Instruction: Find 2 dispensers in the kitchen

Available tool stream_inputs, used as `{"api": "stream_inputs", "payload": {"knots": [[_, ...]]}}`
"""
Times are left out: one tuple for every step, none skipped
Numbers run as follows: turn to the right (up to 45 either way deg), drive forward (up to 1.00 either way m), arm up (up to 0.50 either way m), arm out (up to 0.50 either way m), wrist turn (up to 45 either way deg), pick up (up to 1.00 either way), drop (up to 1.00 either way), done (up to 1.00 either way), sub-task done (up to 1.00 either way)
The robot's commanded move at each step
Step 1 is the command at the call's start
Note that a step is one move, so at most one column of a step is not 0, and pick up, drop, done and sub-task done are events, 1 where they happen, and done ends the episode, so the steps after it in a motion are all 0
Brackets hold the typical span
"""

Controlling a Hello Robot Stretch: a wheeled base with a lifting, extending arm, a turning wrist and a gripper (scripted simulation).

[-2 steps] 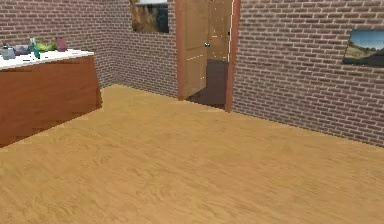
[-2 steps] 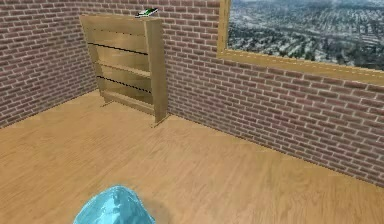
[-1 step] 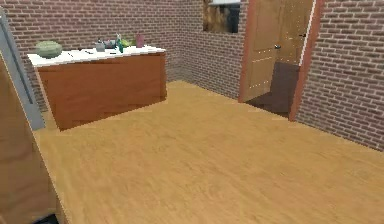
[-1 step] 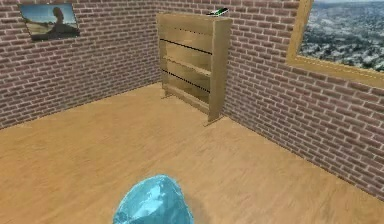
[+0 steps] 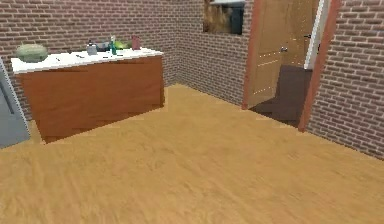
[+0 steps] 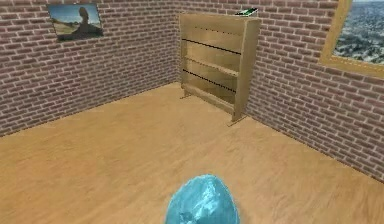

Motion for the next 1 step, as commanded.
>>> {"api": "stream_inputs", "payload": {"knots": [[18.0,0.0,0.0,0.0,0.0,0.0,0.0,0.0,0.0]]}}
